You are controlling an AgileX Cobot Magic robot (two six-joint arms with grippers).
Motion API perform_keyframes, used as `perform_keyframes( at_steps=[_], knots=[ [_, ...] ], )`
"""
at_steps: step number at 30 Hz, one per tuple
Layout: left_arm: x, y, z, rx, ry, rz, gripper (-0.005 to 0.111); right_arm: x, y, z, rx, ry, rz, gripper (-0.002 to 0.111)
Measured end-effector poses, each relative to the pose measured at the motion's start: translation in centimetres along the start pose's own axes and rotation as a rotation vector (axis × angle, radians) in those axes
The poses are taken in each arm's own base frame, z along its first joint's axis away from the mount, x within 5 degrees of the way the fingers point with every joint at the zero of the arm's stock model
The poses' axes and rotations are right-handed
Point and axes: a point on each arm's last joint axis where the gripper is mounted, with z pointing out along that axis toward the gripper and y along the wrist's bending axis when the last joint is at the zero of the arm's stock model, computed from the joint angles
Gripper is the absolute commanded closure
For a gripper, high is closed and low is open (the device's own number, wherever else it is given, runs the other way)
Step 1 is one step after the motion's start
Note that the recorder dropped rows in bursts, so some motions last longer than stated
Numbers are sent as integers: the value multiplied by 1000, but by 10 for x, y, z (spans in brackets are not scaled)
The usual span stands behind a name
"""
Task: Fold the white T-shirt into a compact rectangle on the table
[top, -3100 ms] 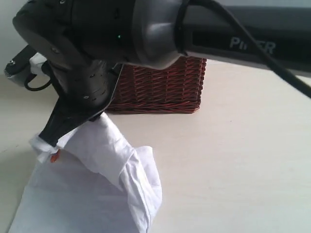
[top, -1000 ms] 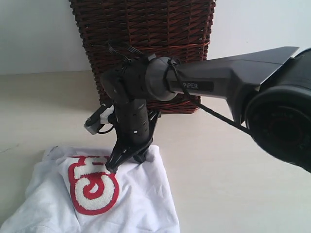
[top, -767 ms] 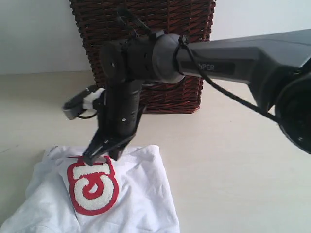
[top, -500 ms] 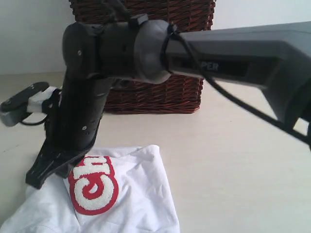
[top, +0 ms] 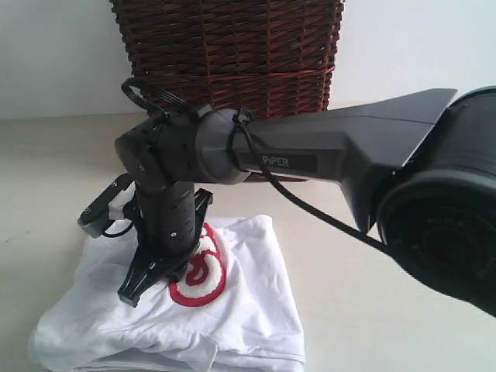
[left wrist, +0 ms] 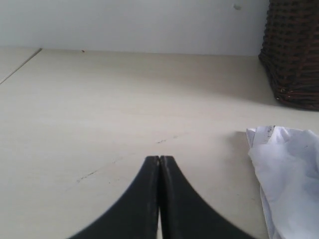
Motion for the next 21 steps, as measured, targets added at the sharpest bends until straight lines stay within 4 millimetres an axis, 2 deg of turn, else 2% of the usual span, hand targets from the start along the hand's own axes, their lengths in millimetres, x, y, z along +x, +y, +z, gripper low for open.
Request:
perform_keyframes(
  at_steps=[5,10,12,14,16,18,19,21],
  knots=[
    [0,0,0,0,0,0,107,-1,1,-3,-24,-14,-31,108],
    [0,0,0,0,0,0,107,-5,1,-29,-10,-80,-65,108],
    [0,0,0,0,0,0,107,-8,-5,-44,29,-146,-51,108],
    [0,0,0,0,0,0,107,-10,-14,-49,48,-187,-17,108],
    [0,0,0,0,0,0,107,-8,-28,-34,40,-175,35,108],
    [0,0,0,0,0,0,107,-3,-33,0,19,-106,57,108],
    [0,0,0,0,0,0,107,-2,-33,7,15,-88,59,108],
    [0,0,0,0,0,0,107,-2,-34,7,14,-82,61,108]
  ],
)
